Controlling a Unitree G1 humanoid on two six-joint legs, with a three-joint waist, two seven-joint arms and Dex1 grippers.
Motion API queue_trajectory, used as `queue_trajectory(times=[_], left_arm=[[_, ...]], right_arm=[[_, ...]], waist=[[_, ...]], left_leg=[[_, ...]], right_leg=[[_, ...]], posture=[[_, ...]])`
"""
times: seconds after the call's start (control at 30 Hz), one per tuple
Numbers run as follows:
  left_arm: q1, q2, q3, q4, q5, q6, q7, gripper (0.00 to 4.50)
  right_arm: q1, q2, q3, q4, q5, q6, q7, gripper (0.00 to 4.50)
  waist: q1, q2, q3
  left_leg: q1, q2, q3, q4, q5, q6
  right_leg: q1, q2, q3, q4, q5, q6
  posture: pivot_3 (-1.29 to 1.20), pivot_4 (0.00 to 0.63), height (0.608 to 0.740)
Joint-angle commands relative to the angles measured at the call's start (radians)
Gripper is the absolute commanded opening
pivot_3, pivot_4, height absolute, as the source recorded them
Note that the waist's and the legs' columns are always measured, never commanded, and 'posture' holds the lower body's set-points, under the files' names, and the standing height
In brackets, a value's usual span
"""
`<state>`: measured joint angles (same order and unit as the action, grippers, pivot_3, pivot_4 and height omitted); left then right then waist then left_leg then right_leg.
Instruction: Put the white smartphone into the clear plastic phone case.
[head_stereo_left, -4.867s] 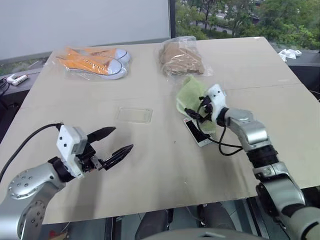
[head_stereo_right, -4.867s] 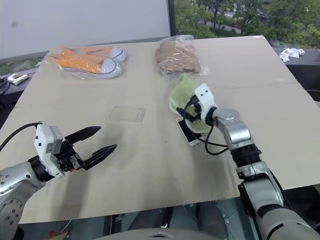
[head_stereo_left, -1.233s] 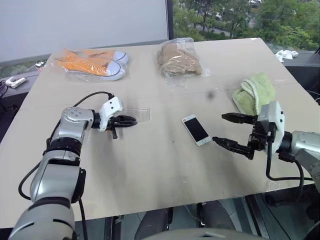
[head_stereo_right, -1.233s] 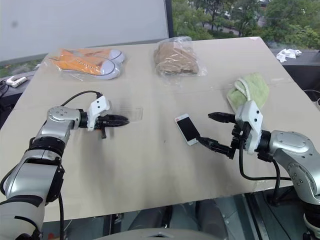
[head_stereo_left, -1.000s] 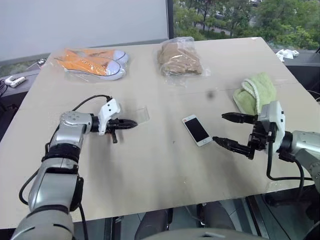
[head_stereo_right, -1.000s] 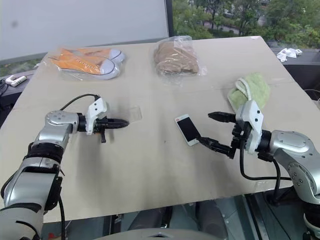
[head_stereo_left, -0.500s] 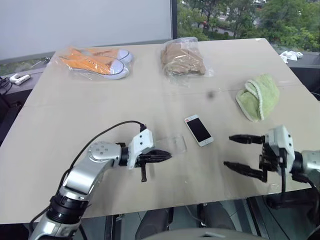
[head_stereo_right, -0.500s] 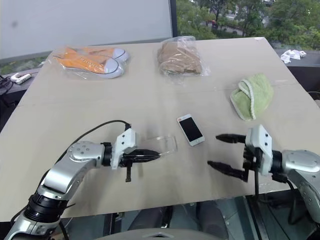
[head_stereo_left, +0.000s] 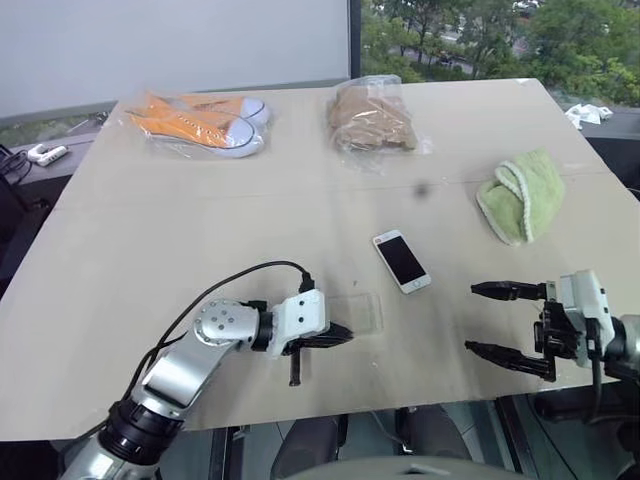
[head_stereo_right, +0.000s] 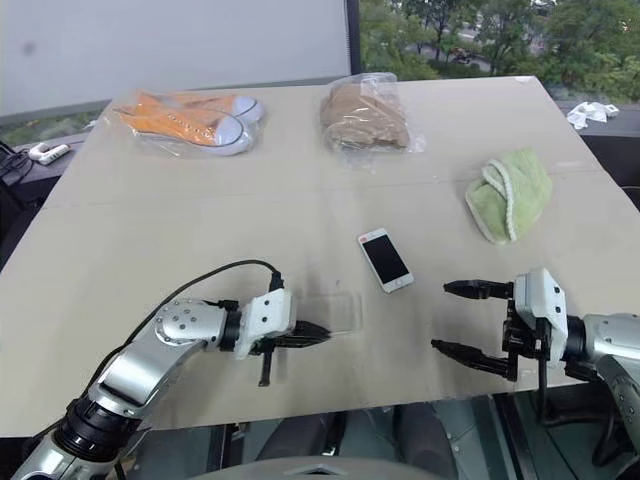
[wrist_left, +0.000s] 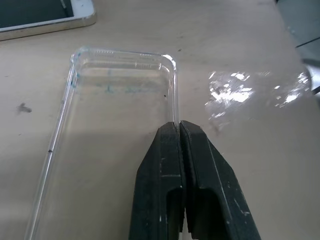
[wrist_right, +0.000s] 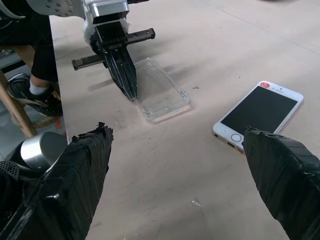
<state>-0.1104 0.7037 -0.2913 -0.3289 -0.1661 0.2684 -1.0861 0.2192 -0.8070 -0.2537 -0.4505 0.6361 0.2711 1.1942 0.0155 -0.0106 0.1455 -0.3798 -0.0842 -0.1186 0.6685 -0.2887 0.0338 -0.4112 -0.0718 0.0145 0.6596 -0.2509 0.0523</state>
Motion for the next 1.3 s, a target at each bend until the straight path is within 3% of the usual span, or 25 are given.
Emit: queue_trajectory(times=[0.03,0.1,0.13,0.3,0.33,0.37,0.57,0.7,0.8,1.03,1.3], left_arm=[[-0.011,-0.015,-0.009,0.009,0.016,-0.058,0.012,0.67],[-0.02,-0.022,-0.006,0.024,0.023,-0.07,0.018,2.04],[-0.024,-0.024,-0.003,0.029,0.022,-0.074,0.018,2.04],[-0.022,-0.025,0.048,-0.014,-0.043,-0.033,0.024,3.74],[-0.019,-0.023,0.085,-0.049,-0.097,0.014,0.028,3.81],[-0.016,-0.018,0.121,-0.083,-0.149,0.06,0.03,4.48],[0.037,0.104,0.369,-0.185,-0.442,0.35,0.016,4.48],[0.121,0.213,0.564,-0.114,-0.484,0.349,-0.061,4.48],[0.193,0.245,0.628,-0.105,-0.483,0.322,-0.099,4.48],[0.316,0.221,0.725,-0.118,-0.474,0.307,-0.055,4.48],[0.361,0.186,0.775,-0.189,-0.535,0.315,-0.026,4.48]], right_arm=[[0.009,0.006,-0.027,-0.011,0.004,-0.029,0.004,4.5],[0.012,0.009,-0.027,-0.008,0.004,-0.034,0.003,4.5],[0.012,0.01,-0.027,-0.006,0.003,-0.037,0.002,4.5],[-0.034,0.014,-0.001,0.015,-0.04,-0.021,-0.063,4.5],[-0.056,0.026,0.016,0.008,-0.06,0.011,-0.123,4.5],[-0.077,0.04,0.034,-0.001,-0.081,0.043,-0.183,4.5],[-0.179,0.154,0.148,-0.047,-0.143,0.191,-0.432,4.5],[-0.245,0.259,0.266,-0.026,-0.236,0.241,-0.572,4.5],[-0.29,0.306,0.338,-0.018,-0.317,0.272,-0.661,4.5],[-0.336,0.373,0.452,-0.008,-0.475,0.365,-0.811,4.5],[-0.376,0.41,0.451,-0.075,-0.418,0.6,-0.81,4.5]], waist=[[0.0,0.0,0.0],[0.0,0.0,0.0],[0.0,0.0,0.0],[-0.001,0.0,0.0],[-0.003,0.0,0.0],[-0.004,-0.001,0.0],[-0.005,0.0,0.001],[-0.005,0.001,0.001],[-0.011,0.002,0.002],[-0.002,0.002,0.002],[-0.004,0.001,0.001]], left_leg=[[0.0,0.0,0.0,0.0,0.0,0.0],[0.0,0.0,0.0,0.0,0.0,0.0],[0.0,0.0,0.0,0.0,0.0,0.0],[0.0,0.0,0.0,0.0,0.0,0.0],[0.0,0.0,0.0,0.0,0.0,0.0],[0.0,0.0,0.0,0.0,0.0,0.0],[0.0,0.001,0.0,0.0,0.0,0.0],[0.0,0.0,0.0,0.0,0.0,0.0],[0.0,0.0,0.001,-0.001,0.0,0.0],[0.0,0.0,0.0,-0.001,0.0,-0.001],[0.0,0.0,0.0,-0.002,0.0,-0.001]], right_leg=[[0.0,0.0,0.0,0.0,0.0,0.0],[0.0,0.0,0.0,0.0,0.0,0.0],[0.0,0.0,0.0,0.0,0.0,0.0],[0.0,0.0,0.0,0.0,0.0,0.0],[0.0,0.0,0.0,0.0,0.0,0.0],[0.0,0.0,0.0,0.0,0.0,0.0],[-0.001,0.001,0.0,0.001,0.0,0.0],[-0.001,0.001,0.0,0.001,0.0,0.0],[-0.002,0.001,0.001,0.0,0.0,0.0],[-0.002,0.001,0.0,-0.001,0.0,0.0],[-0.002,0.001,0.0,-0.001,0.0,-0.001]], posture=[[0.0,0.15,0.74],[0.0,0.15,0.74],[0.0,0.15,0.74],[0.0,0.15,0.74],[0.0,0.15,0.74],[0.0,0.15,0.74],[0.0,0.15,0.74],[0.0,0.15,0.74],[0.0,0.15,0.74],[0.0,0.15,0.74],[0.0,0.15,0.74]])
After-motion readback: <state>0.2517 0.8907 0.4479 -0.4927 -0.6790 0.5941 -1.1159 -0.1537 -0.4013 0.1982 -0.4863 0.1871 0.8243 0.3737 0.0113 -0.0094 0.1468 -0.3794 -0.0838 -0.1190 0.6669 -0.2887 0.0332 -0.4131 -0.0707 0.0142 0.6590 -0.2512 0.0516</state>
